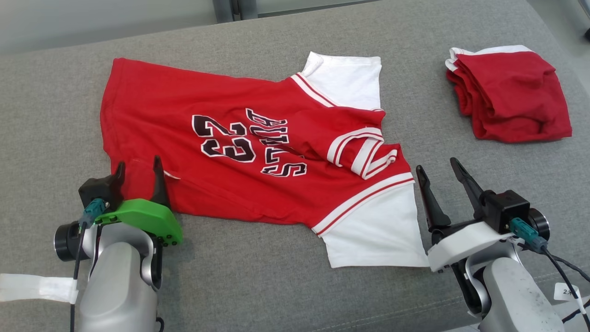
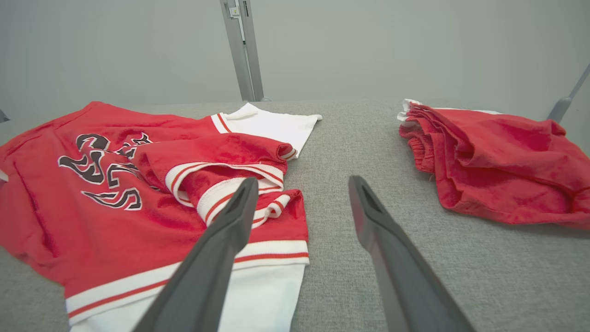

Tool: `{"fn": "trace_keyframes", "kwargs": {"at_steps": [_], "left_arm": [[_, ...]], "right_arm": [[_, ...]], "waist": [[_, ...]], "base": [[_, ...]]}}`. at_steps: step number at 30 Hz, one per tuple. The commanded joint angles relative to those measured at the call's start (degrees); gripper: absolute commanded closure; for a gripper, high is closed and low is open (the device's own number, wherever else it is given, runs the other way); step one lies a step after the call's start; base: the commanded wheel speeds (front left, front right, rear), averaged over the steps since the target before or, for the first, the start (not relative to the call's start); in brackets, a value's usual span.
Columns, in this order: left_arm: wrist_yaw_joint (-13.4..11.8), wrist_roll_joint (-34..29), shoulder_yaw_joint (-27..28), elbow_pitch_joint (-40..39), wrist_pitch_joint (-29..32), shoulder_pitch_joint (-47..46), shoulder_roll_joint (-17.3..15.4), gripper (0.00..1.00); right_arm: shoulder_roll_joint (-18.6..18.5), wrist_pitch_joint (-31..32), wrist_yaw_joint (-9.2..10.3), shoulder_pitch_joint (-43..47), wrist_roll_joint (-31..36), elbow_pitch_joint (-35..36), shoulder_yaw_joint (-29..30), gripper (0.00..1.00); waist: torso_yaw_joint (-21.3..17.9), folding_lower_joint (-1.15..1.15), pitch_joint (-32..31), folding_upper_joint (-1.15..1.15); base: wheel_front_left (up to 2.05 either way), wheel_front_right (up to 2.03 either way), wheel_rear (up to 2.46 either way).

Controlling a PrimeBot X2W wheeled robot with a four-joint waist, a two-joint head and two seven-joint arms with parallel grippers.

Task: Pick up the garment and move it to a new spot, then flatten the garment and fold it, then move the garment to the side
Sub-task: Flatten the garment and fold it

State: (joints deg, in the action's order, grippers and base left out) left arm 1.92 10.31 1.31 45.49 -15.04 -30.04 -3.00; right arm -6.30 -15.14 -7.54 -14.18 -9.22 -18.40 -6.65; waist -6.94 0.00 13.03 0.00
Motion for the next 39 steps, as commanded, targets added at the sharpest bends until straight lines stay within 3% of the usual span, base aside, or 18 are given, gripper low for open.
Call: {"fn": "trace_keyframes", "kwargs": {"at_steps": [1, 8, 16, 17, 18, 21, 25, 26, 27, 28, 39], "left_arm": [[-0.6, 0.1, -0.1, 0.5, -0.1, 0.4, -0.1, 0.00], [-2.4, -0.5, 1.1, 4.5, -0.1, -2.3, -0.9, 0.00], [-2.2, -1.7, 1.3, 5.9, -0.1, -3.7, -1.5, 0.00], [-2.1, -1.7, 1.4, 6.0, -0.1, -3.8, -1.5, 0.04], [-2.0, -1.8, 1.3, 7.1, -0.1, -3.8, -1.5, 0.18], [-2.3, -2.1, 1.1, 9.5, -0.1, -4.8, -1.8, 0.01], [-2.5, -1.6, 1.6, 12.9, -0.1, -5.8, -2.3, 0.00], [-2.5, -1.4, 1.7, 13.4, -0.1, -6.0, -2.3, 0.09], [-2.3, -1.4, 1.7, 13.6, 0.0, -6.2, -2.4, 0.38], [-2.2, -1.4, 1.8, 13.1, 0.0, -6.2, -2.5, 1.00], [-1.6, -2.3, 1.9, 4.3, -0.1, -1.0, -1.3, 1.00]], "right_arm": [[-0.1, 0.0, 0.12, 0.5, -0.3, -0.1, 0.0, 0.00], [-0.3, 0.0, 0.12, 0.0, -0.1, -0.1, -0.2, 0.00], [-0.5, 0.0, 0.12, -0.2, -0.4, -0.3, 0.2, 0.00], [-0.5, 0.0, 0.12, -0.3, -0.3, -0.3, 0.2, 0.00], [-0.3, 0.0, 0.12, -0.4, -0.2, -0.4, 0.1, 0.00], [-0.1, 0.0, 0.12, -0.9, -0.1, -0.5, -0.3, 0.00], [-0.3, 0.0, 0.12, -1.2, -0.3, -0.5, -0.7, 0.00], [-0.3, 0.0, 0.12, -1.2, -0.3, -0.6, -0.8, 0.00], [-0.3, 0.0, 0.12, -1.2, -0.2, -0.6, -0.7, 0.00], [-0.4, 0.0, 0.12, -1.1, -0.2, -0.5, -0.6, 0.00], [-0.2, 0.0, 0.12, 1.0, -0.5, -0.8, 0.8, 0.00]], "waist": [[-0.1, 0.00, 0.0, 0.00], [-0.9, 0.00, 0.9, 0.00], [-1.6, 0.00, 1.5, 0.00], [-1.6, 0.00, 1.6, 0.00], [-1.7, 0.00, 1.7, 0.00], [-1.8, 0.00, 1.9, 0.00], [-2.2, 0.00, 2.2, 0.00], [-2.3, 0.00, 2.2, 0.00], [-2.3, 0.00, 2.2, 0.00], [-2.3, 0.00, 2.1, 0.00], [2.5, 0.00, -0.5, 0.00]], "base": [[0.00, 0.00, 0.00], [0.00, 0.00, 0.00], [0.00, 0.00, 0.00], [0.00, 0.00, 0.00], [0.00, 0.00, 0.00], [0.00, 0.00, 0.00], [0.00, 0.00, 0.00], [0.00, 0.00, 0.00], [0.00, 0.00, 0.00], [0.00, 0.00, 0.00], [0.00, 0.00, 0.00]]}}
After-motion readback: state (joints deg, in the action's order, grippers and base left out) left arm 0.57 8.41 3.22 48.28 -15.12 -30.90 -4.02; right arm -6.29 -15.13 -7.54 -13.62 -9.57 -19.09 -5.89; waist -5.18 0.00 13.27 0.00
